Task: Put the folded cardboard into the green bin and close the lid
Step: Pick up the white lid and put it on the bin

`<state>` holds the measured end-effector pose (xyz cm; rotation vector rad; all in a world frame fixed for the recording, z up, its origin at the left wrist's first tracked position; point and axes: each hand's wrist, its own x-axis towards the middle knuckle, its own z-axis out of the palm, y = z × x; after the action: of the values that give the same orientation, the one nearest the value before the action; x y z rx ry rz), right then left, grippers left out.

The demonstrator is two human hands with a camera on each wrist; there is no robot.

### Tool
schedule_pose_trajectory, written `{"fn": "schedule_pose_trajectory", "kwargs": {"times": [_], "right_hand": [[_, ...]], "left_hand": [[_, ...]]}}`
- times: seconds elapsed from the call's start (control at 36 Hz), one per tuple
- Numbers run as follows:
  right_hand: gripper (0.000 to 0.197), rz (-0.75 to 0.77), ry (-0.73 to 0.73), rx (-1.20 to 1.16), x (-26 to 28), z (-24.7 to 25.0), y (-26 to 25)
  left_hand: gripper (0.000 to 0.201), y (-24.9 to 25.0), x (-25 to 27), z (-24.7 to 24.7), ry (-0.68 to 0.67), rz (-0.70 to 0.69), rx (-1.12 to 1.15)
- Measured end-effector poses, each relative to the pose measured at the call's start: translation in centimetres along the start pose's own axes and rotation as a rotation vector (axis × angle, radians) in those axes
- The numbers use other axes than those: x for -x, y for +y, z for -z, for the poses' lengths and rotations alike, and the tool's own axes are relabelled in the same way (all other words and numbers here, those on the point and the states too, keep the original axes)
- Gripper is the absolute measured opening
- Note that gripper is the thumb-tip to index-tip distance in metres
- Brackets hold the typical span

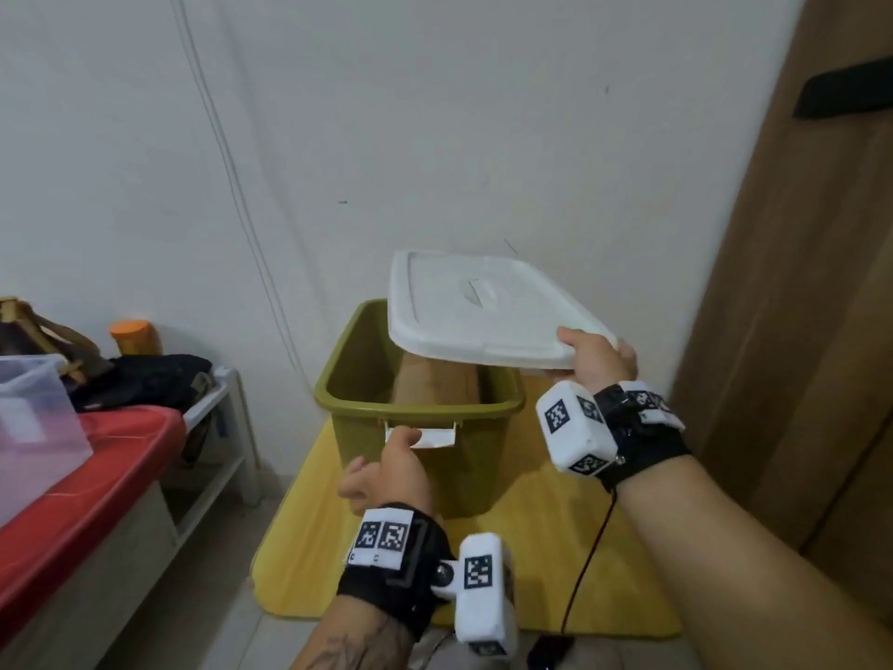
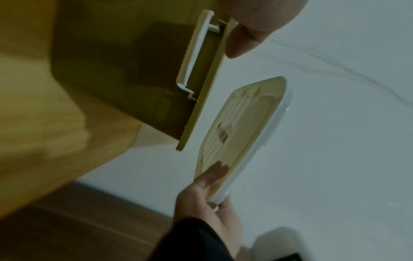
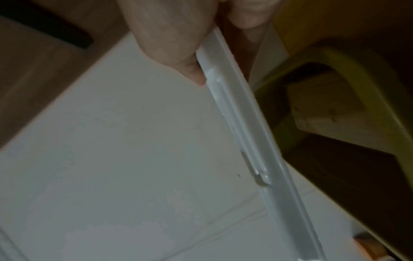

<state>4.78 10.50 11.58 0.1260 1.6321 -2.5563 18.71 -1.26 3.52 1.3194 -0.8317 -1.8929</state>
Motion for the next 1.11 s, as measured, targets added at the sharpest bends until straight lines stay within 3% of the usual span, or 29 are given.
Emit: {"fn": "schedule_pose_trajectory", "kwargs": {"times": [0.11, 0.22, 0.31, 0.42, 0.53, 0.64, 0.81, 1.11], "right_hand": [[0.075, -0.049, -0.053, -0.016, 2.2, -2.7, 2.0], [0.079, -0.080, -0.058, -0.016, 2.8, -4.4, 4.1], [0.081, -0.095, -0.057, -0.017, 2.9, -4.9, 5.1], [0.083, -0.078, -0.062, -0.011, 2.8, -4.9, 5.8], [0.087, 0.029, -0.053, 0.145, 2.7, -4.4, 6.3], [0.072, 0.157, -0.105, 0.413, 2.3, -3.3, 6.2], [0.052, 0.253, -0.068, 0.569, 1.4, -1.6, 5.8], [0.038, 0.304, -0.050, 0.823, 0.6, -0.8, 6.8]], "left_hand": [[0.092, 0.3, -0.3, -0.2, -0.046, 0.143, 0.151], [0.072, 1.0, -0.6, -0.6, -0.141, 0.143, 0.253], [0.055, 1.4, -0.9, -0.6, -0.295, 0.170, 0.281], [0.062, 1.8, -1.7, -0.2, -0.442, 0.287, 0.259], [0.041, 2.2, -1.3, 0.2, -0.455, 0.297, 0.277], [0.032, 2.4, -1.2, 0.3, -0.474, 0.283, 0.301], [0.055, 2.1, -2.2, 0.5, -0.481, 0.222, 0.292], [0.051, 2.0, -3.3, 0.6, -0.484, 0.177, 0.234]]}}
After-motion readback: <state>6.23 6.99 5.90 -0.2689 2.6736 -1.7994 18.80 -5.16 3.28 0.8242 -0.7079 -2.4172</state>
